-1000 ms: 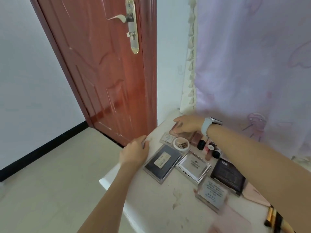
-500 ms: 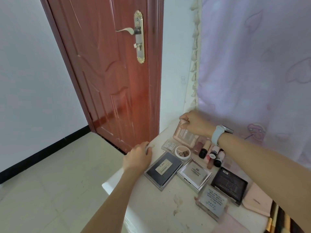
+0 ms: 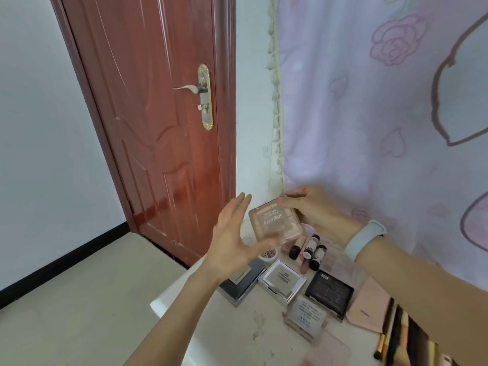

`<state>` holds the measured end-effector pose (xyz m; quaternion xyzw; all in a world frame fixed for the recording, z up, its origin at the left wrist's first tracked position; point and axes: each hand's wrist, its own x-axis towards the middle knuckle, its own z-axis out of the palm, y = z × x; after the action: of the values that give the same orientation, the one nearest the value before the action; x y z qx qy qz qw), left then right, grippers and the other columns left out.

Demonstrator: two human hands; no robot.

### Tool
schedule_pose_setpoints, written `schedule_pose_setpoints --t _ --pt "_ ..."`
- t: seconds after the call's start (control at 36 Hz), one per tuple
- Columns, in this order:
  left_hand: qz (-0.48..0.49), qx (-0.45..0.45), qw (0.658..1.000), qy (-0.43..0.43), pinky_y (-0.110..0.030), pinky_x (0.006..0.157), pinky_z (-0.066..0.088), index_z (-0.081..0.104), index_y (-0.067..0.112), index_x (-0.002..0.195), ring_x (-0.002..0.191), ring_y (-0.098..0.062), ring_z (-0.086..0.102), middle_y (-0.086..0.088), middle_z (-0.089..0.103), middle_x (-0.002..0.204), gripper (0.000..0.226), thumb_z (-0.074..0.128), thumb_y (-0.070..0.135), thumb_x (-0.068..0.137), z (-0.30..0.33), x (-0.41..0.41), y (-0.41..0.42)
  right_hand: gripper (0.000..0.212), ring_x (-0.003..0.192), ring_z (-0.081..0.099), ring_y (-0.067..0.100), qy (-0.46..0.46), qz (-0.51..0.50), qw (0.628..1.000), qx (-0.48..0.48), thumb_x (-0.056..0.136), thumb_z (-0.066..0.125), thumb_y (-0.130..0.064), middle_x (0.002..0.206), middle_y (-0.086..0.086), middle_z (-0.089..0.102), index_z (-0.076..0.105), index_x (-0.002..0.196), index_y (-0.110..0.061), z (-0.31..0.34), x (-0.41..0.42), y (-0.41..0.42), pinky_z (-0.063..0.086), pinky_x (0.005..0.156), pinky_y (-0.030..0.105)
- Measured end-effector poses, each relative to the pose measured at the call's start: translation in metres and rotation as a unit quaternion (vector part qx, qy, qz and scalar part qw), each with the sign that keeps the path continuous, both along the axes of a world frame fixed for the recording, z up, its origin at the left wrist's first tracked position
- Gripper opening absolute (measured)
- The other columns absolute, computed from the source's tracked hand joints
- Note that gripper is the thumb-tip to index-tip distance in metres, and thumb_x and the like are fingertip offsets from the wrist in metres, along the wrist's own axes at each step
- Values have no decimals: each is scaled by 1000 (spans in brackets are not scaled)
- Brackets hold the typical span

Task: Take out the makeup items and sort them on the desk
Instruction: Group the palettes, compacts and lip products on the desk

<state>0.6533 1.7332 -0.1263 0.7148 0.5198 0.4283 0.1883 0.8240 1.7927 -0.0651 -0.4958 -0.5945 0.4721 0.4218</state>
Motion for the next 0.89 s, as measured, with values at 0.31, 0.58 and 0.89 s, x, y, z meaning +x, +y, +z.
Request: schedule_pose_setpoints --t 0.31,0.58,0.89 --pt "-69 -102 939 -321 -25 95 47 37 12 133 111 -9 54 -6 53 112 76 81 24 71 23 23 -13 19 81 71 25 125 -6 992 34 94 51 -13 81 9 72 63 105 -4 6 9 -44 56 77 38" --pt "-266 -244 663 -656 -43 102 44 35 20 127 124 -37 41 -16 37 129 87 89 34 61 15 23 -7 30 91 45 -5 -246 99 923 279 91 57 -33 99 -31 48 62 119 -24 2 5 -81 41 73 12" --pt "-168 -222 770 -575 -39 73 55 47 18 115 95 -21 67 -9 51 123 84 89 49 48 22 22 -22 26 100 47 6 -305 134 900 280 91 58 -32 111 -5 62 64 111 -17 -4 12 -80 36 85 19"
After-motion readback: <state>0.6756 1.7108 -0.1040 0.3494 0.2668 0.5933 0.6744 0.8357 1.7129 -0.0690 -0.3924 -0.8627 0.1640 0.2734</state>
